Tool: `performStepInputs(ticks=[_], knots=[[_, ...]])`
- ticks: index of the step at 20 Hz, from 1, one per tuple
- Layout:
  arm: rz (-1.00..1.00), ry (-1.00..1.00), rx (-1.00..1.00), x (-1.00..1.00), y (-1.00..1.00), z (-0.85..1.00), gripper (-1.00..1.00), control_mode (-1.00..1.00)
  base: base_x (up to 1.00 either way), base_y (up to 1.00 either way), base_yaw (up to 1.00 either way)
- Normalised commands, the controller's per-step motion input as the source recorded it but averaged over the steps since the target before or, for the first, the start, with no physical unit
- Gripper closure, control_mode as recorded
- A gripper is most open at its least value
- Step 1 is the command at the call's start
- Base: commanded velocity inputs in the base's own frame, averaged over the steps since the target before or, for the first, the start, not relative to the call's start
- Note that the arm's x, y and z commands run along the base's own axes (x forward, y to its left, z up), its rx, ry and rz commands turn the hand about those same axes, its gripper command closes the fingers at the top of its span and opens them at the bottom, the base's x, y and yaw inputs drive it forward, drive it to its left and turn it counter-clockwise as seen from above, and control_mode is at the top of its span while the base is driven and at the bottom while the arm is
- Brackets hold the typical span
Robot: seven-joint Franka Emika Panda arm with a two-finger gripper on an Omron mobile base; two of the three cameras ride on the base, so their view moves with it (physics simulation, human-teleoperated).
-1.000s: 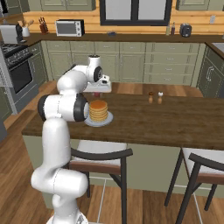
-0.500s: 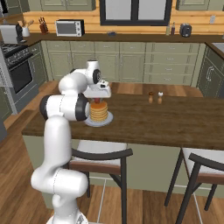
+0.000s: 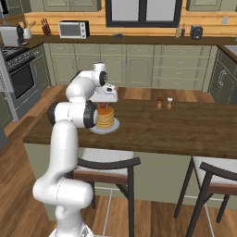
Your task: Take the strawberry from the fridge and place it on top of the pancake, located on the dining counter.
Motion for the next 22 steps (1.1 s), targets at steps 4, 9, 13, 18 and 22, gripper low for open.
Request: performStepInputs(ticks=[4,9,13,18,22], knots=[[0.01,-0.01,0.14,0.22,0.0,-0.17,1.0,-1.0,0.0,0.0,0.0],[0.0,0.0,0.07,0.08,0.0,-0.17,1.0,-1.0,0.0,0.0,0.0],[0.0,0.01,0.0,-0.03,0.0,0.0,1.0,-1.0,0.0,0.0,0.0],[0.0,0.0,0.0,-0.17,0.0,0.08,1.0,-1.0,0.0,0.0,0.0],[0.0,0.0,0.0,-0.24,0.0,0.0,1.0,-1.0,0.0,0.0,0.0]])
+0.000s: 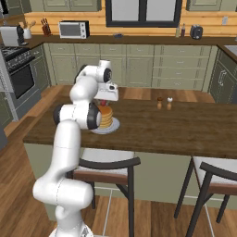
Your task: Take the strawberry from the fridge and place it on top of the pancake, located on the dining counter.
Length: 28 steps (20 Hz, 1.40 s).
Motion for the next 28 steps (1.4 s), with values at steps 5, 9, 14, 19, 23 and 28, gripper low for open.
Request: performStepInputs(ticks=[5,9,14,19,23,28], knots=[[0.0,0.0,0.0,-0.29,0.06,-0.07,1.0,-1.0,0.0,0.0,0.0],[0.0,-0.05,0.0,-0.19,0.01,-0.12,1.0,-1.0,0.0,0.0,0.0],[0.0,-0.16,0.0,-0.06,0.0,-0.21,1.0,-1.0,0.0,0.0,0.0],[0.0,-0.17,0.0,0.0,0.0,-0.25,1.0,-1.0,0.0,0.0,0.0],[0.0,-0.14,0.0,-0.01,0.0,-0.06,1.0,-1.0,0.0,0.0,0.0],[0.0,0.0,0.0,0.0,0.0,0.0,1.0,-1.0,0.0,0.0,0.0]])
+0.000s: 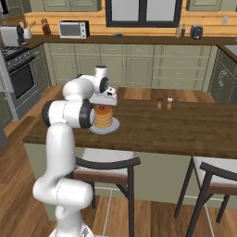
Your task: Take the strawberry from the fridge and place it on top of the pancake, located on the dining counter.
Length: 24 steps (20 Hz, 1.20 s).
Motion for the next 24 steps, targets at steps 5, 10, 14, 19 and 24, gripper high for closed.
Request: performStepInputs(ticks=[5,10,14,19,24], knots=[[0.0,0.01,0.0,0.0,0.0,0.0,1.0,-1.0,0.0,0.0,0.0],[0.0,0.02,0.0,0.0,0.02,0.0,-1.0,-1.0,0.0,0.0,0.0],[0.0,0.0,0.0,0.0,0.0,0.0,-1.0,-1.0,0.0,0.0,0.0],[0.0,0.01,0.0,0.0,0.0,0.0,-1.0,-1.0,0.0,0.0,0.0],[0.0,0.0,0.0,0.0,0.03,0.0,-1.0,-1.0,0.0,0.0,0.0]])
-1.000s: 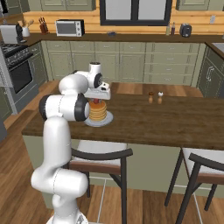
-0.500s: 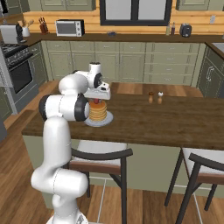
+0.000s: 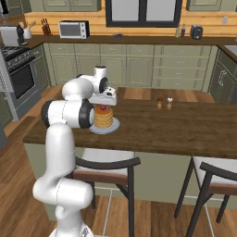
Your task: Take the strawberry from the fridge and place it on top of the pancake, located on the dining counter.
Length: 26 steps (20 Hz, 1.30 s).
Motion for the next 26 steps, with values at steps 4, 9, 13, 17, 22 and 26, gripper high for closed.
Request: performStepInputs(ticks=[4,9,13,17,22,26], knots=[[0.0,0.0,-0.01,0.0,0.07,0.0,-1.0,-1.0,0.0,0.0,0.0],[0.0,0.0,-0.01,-0.01,0.02,0.11,-1.0,-1.0,0.0,0.0,0.0],[0.0,0.0,0.0,0.0,0.0,0.2,-1.0,-1.0,0.0,0.0,0.0],[0.0,-0.01,0.0,0.0,0.0,0.32,-1.0,-1.0,0.0,0.0,0.0],[0.0,-0.04,0.0,-0.38,0.0,0.55,-1.0,-1.0,0.0,0.0,0.0],[-0.05,-0.06,0.0,-1.0,0.0,0.33,-1.0,-1.0,0.0,0.0,0.0]])
